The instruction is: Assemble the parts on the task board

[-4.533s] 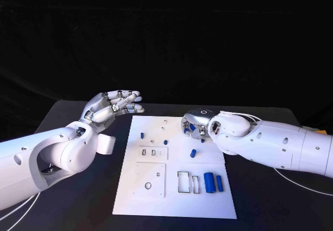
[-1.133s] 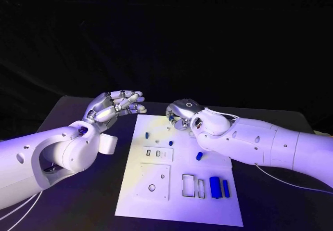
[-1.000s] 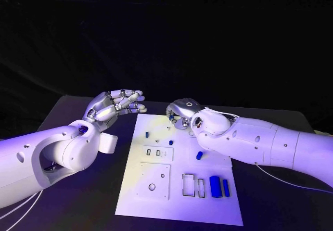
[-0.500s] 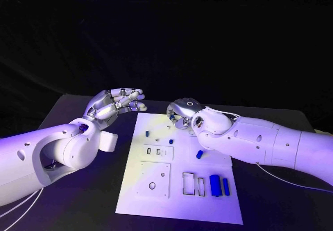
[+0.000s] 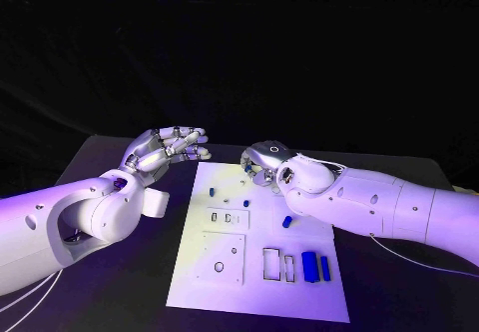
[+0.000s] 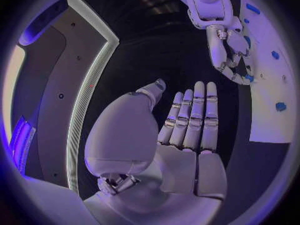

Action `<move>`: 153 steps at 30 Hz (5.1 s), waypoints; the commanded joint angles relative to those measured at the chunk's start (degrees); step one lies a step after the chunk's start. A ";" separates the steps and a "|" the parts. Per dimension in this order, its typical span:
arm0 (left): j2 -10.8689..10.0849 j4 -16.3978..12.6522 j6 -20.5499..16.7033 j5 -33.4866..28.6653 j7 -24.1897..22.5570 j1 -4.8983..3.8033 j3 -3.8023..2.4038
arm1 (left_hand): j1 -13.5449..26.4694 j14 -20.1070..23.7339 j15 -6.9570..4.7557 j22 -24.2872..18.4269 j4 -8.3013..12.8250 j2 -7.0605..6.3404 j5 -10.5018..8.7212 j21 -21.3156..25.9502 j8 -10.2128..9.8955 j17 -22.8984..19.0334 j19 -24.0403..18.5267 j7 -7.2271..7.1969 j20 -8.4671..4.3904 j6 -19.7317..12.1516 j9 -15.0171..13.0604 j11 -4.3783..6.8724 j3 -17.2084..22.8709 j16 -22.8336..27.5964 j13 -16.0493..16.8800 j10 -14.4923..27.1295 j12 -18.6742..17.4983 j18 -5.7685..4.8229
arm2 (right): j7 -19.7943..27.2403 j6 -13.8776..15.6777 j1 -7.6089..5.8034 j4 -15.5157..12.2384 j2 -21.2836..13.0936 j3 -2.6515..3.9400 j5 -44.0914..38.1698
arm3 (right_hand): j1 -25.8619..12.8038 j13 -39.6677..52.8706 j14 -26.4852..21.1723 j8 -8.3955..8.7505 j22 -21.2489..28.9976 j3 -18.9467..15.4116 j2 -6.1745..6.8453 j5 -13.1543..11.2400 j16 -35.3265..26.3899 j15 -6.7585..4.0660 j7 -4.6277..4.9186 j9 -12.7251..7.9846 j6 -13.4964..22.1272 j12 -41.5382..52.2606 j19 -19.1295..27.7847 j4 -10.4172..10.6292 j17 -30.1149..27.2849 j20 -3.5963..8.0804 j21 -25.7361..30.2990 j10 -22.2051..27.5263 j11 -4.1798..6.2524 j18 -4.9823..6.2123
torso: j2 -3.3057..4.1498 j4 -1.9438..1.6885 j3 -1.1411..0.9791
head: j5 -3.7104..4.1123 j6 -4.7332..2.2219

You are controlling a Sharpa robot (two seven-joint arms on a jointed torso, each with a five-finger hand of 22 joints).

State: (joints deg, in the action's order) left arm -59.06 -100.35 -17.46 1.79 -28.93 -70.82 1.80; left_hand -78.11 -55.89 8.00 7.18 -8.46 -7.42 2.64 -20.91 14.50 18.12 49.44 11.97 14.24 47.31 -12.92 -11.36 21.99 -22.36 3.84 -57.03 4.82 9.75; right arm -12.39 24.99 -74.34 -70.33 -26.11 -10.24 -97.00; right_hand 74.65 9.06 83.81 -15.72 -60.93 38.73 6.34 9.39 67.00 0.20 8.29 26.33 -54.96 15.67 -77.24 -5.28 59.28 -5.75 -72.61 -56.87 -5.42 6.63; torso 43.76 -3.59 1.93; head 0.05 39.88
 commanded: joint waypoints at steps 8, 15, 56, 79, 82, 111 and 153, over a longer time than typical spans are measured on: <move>0.09 0.06 1.21 -0.12 -0.01 -0.08 -0.05 | 0.18 0.38 0.04 -0.10 -0.43 0.54 0.19 0.37 -0.43 0.14 -0.18 3.02 0.03 -0.40 -0.08 -0.01 -0.13 -0.13 0.09 0.34 -0.36 0.69 | -0.30 -1.25 0.37 -0.55 -0.26 -0.18 -0.30 | -0.07 0.10 0.14 -0.05 0.03 0.13 0.13 0.15 0.16 0.01 0.24 0.15 0.30 0.41 -0.25 0.01 -0.11 -0.17 -0.25 -0.48 0.08 -0.79 | 0.02 -0.03 0.02 | -0.11 0.00; 0.12 0.10 1.28 -0.12 0.08 -0.08 -0.05 | 0.18 0.38 0.04 -0.10 -0.43 0.54 0.19 0.37 -0.43 0.14 -0.18 3.02 0.03 -0.40 -0.08 -0.01 -0.13 -0.13 0.09 0.34 -0.36 0.69 | -0.33 -1.38 0.43 -0.74 -0.29 -0.18 -0.29 | -0.07 0.10 0.14 -0.05 0.03 0.13 0.13 0.15 0.16 0.01 0.24 0.15 0.30 0.41 -0.25 0.01 -0.11 -0.17 -0.25 -0.48 0.08 -0.79 | 0.06 -0.08 0.04 | -0.14 0.00; -0.27 1.06 1.20 -0.16 0.22 -0.09 -0.05 | 0.18 0.45 0.05 -0.14 -0.52 0.62 0.19 0.39 -0.47 0.23 -0.17 3.04 0.05 -0.43 -0.11 -0.02 -0.23 -0.20 0.09 0.39 -0.38 0.70 | 5.79 10.96 0.19 -5.84 -6.94 0.06 8.82 | -2.76 -2.86 -1.83 4.33 6.26 -2.29 4.24 -0.71 -4.20 1.05 1.39 0.18 6.10 -0.26 2.84 1.70 -6.49 -1.27 4.87 4.73 -1.12 0.47 | -0.27 0.58 -0.07 | 0.26 -0.48; 0.15 3.07 1.70 -0.31 0.36 -0.06 -0.01 | 0.08 0.46 0.04 -0.18 -0.56 0.76 0.19 0.39 -0.46 0.33 -0.13 3.01 0.05 -0.39 -0.16 0.00 -0.25 -0.30 0.11 0.35 -0.36 0.71 | 8.53 -1.21 -2.44 -15.48 -23.21 0.76 37.74 | -0.82 36.33 0.24 -4.18 6.49 -12.14 5.06 6.88 4.41 -0.51 1.17 4.95 11.25 43.58 2.84 2.69 6.11 0.18 8.55 -3.15 0.90 0.41 | -1.13 1.92 -0.60 | 1.92 -1.72; 0.39 3.37 1.78 -0.31 0.38 -0.05 -0.01 | 0.08 0.46 0.04 -0.18 -0.56 0.76 0.19 0.39 -0.46 0.33 -0.13 3.01 0.05 -0.39 -0.16 0.00 -0.25 -0.30 0.11 0.35 -0.36 0.71 | 7.10 -4.26 -2.46 -15.71 -24.17 0.74 37.24 | -1.13 55.52 3.47 -5.07 -5.34 -11.02 4.87 6.94 13.16 -0.66 1.11 4.49 11.70 58.68 -2.91 3.05 16.61 0.34 -0.57 -15.85 1.24 -1.77 | -1.16 1.99 -0.63 | 2.12 -1.79; 1.03 3.86 2.53 -0.43 0.95 -0.03 0.02 | -0.14 0.57 0.01 -0.26 -0.63 1.15 0.21 0.45 -0.42 0.44 -0.17 2.95 0.06 -0.27 -0.23 0.05 -0.13 -0.36 0.15 0.21 -0.29 0.71 | -4.90 0.69 0.55 -11.61 -19.45 0.30 18.91 | -3.62 73.67 6.19 -0.29 -25.46 -12.32 5.10 6.07 23.00 0.57 1.91 -1.27 13.66 70.27 -11.32 7.85 30.72 -0.73 -15.10 -27.89 0.17 -5.75 | -0.99 1.60 -0.62 | 2.73 -1.31; 1.07 3.93 2.19 -0.43 2.21 -0.04 0.02 | -0.56 0.73 0.00 -0.34 -0.58 1.67 0.21 0.49 -0.47 0.54 -0.21 2.95 0.06 -0.30 -0.27 0.06 0.23 -0.40 0.13 0.24 -0.32 0.71 | -3.16 -3.83 1.65 -9.48 -15.99 0.28 24.86 | -4.15 68.47 6.19 0.39 -18.00 -12.30 5.01 5.79 23.00 -0.30 1.42 -2.29 10.59 66.23 -9.38 9.48 30.72 0.40 -9.99 -24.44 0.76 -4.10 | -1.02 1.66 -0.68 | 1.86 -0.21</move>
State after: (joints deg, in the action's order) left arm -58.08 -96.29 -16.03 1.52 -26.69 -70.81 1.85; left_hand -78.82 -55.47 8.01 6.91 -8.94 -6.27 2.64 -20.69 14.29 18.61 49.44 11.97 14.24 47.31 -13.11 -11.36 21.83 -22.36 3.93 -57.03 4.82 9.75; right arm -15.88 22.96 -72.94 -79.94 -42.19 -9.82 -72.13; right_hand 70.87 74.94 84.02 -15.26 -74.91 26.56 11.61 15.09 89.76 -0.01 9.50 24.11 -44.13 81.73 -83.90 3.88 74.94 -5.63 -82.36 -81.07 -4.61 2.17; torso 42.71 -1.91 1.24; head 1.91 39.69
